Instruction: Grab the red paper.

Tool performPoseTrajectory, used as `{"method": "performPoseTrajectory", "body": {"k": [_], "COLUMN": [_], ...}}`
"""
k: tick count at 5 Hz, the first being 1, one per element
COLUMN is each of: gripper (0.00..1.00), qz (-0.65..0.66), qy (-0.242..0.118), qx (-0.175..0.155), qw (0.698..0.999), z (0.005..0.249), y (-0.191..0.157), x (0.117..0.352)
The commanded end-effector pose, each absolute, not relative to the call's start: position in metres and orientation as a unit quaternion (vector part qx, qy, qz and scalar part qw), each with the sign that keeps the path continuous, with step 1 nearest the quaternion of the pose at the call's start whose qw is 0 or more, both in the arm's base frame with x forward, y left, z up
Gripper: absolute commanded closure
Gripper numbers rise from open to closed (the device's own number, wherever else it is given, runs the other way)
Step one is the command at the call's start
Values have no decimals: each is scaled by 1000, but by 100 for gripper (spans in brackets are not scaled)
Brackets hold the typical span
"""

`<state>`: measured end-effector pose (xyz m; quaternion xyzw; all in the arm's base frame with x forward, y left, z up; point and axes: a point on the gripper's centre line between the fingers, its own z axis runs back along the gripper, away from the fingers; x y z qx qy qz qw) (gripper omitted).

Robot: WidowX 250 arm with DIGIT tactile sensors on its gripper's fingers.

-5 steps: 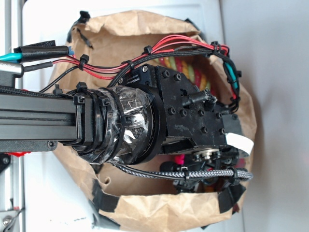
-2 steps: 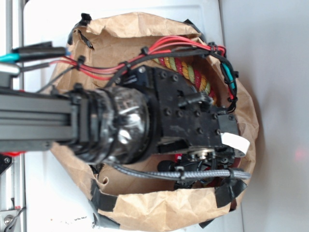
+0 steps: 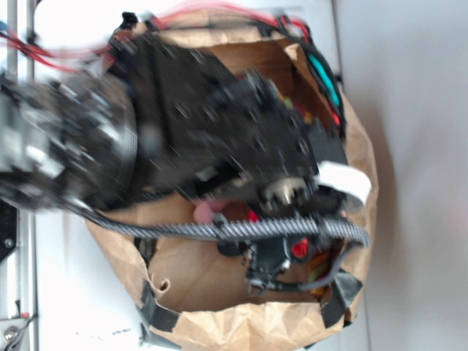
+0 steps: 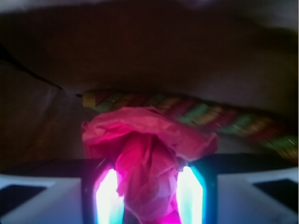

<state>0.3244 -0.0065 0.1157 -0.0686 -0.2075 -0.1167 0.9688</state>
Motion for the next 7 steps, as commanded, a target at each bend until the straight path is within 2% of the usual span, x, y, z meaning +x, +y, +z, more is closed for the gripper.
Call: {"method": "performPoseTrajectory", "body": {"k": [1,2,3,4,5,7], "gripper": [100,100,100,100,100,100], "qz": [-98,-63,-32,-14,-4,4], "qy": [-222,-167,-127,-99,-97,-119], "qx": [-64,-38,-28,-19,-6,13], "qw": [968,983,991,995,995,993], "z": [159,178,199,210,219,222], "y": [3,5,11,17,18,20], "x": [307,296,283,276,268,266]}}
